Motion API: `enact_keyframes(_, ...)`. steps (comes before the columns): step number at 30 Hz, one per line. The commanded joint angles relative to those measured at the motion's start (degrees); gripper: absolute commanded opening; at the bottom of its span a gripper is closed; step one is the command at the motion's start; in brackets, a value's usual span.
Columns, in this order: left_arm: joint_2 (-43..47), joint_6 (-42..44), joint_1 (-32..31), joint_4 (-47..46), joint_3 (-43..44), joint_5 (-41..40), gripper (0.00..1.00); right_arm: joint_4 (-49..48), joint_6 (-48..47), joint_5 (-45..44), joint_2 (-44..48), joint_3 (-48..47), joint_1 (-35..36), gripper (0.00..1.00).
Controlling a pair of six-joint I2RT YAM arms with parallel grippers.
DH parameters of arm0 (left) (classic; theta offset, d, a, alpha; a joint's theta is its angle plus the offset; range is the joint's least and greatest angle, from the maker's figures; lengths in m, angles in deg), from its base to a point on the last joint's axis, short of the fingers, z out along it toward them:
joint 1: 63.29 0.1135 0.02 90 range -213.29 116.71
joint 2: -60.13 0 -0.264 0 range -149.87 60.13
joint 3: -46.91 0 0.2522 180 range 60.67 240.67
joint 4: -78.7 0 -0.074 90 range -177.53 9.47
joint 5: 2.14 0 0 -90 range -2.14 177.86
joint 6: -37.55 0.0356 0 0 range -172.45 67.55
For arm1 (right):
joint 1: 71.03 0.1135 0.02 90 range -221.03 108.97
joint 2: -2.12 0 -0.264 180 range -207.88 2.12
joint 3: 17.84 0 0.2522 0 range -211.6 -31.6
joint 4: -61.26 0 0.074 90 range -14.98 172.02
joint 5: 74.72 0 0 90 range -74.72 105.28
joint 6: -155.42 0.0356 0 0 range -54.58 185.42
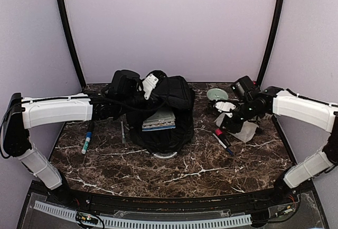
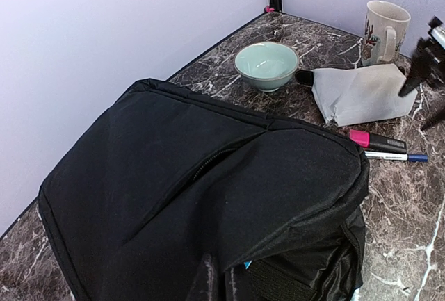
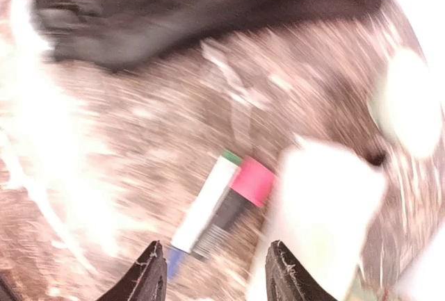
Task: Pack the student bag
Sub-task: Grab the pencil case from the center of the board.
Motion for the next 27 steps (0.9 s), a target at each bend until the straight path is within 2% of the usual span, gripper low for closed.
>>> enact_keyframes(1,1.26,0.03,-0.04,-2.96,0.98,0.07,0.00,2.55,4.02,-2.84,-1.64,-2.76,-8.13,0.48)
enact_keyframes(8,0.84,-0.10,-0.04,-2.80,1.05,0.38,0.00,2.67,6.10,-9.78,-5.99,-3.68,-14.75,0.51)
enact_keyframes(16,0.83,-0.32,-0.07,-2.61,1.28,1.13,0.00,0.14,6.79,-10.03,-11.58,-5.95,-19.21,0.51)
enact_keyframes(23,0.63,-0.22,-0.04,-2.61,1.27,1.15,0.00,-0.78,7.48,-7.66,-16.77,-6.48,-20.81,0.45)
enact_keyframes(27,0.47,-0.50,-0.04,-2.61,1.27,1.06,0.00,0.48,7.15,-6.09,-18.34,-7.31,-20.97,0.35)
